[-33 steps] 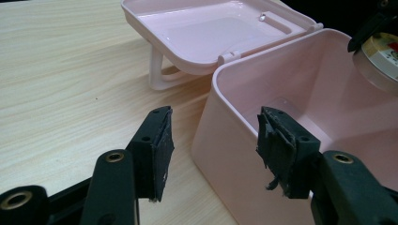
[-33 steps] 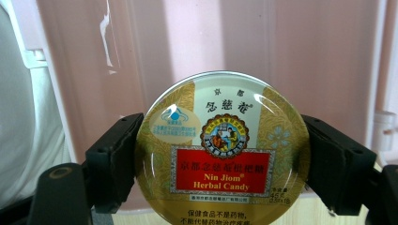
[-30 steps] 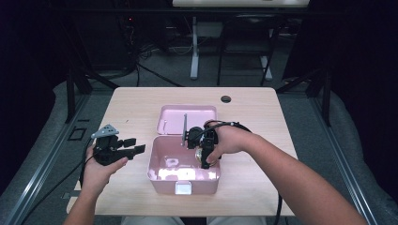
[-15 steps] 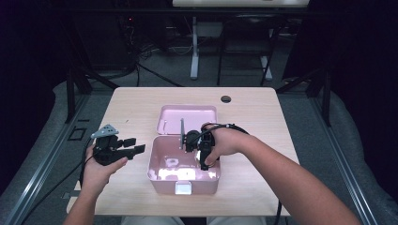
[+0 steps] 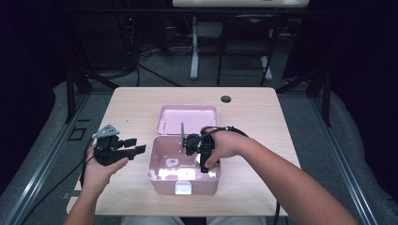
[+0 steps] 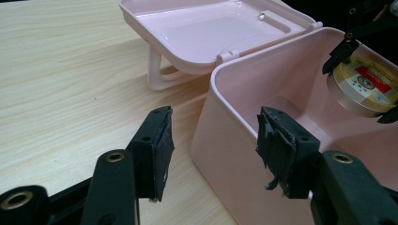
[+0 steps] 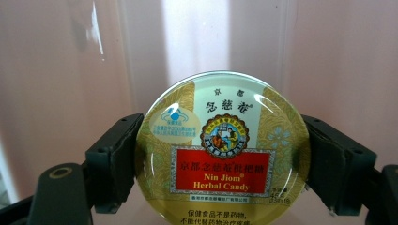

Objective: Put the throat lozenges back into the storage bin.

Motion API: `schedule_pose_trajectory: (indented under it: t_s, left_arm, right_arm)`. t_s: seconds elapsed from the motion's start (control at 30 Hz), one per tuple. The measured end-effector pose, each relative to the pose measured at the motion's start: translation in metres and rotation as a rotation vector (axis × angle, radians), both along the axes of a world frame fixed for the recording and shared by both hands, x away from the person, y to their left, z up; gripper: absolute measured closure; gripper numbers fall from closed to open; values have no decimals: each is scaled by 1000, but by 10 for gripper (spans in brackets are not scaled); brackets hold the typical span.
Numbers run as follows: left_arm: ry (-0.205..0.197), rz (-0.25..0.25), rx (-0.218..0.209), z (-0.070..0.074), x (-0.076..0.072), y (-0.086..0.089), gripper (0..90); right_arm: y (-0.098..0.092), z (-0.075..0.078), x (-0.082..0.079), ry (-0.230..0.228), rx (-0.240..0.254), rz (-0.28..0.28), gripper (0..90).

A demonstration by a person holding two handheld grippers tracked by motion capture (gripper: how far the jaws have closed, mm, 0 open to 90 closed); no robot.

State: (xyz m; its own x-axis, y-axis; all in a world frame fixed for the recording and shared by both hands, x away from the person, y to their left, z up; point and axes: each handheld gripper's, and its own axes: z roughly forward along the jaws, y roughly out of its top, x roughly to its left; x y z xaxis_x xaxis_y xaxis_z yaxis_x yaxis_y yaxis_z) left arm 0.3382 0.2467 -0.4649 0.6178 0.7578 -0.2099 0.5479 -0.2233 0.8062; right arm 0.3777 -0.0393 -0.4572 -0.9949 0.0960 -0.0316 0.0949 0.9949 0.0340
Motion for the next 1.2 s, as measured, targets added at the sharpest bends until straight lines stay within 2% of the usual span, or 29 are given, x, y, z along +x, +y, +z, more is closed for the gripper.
schedule_pose_trajectory:
  t_s: [0.13,0.23,0.4,0.5,0.9,1.2]
  left_arm:
    - [1,0,0,0,0,0,456]
    - [1,-1,1,0,0,0,456]
    - [1,-3,3,-1,0,0,457]
    - [2,-2,2,-1,0,0,457]
    - [6,-3,3,-2,1,-2,457]
    - [5,-4,4,-2,1,-1,457]
  right_arm:
    - [1,-2,0,7,2,1,199]
    - [2,-5,-1,15,-16,15,199]
    - [3,-11,-2,3,-34,47,199]
    - [2,-14,-1,20,-28,39,199]
    - [2,-27,0,30,-37,49,199]
    - [0,-38,1,50,-25,44,199]
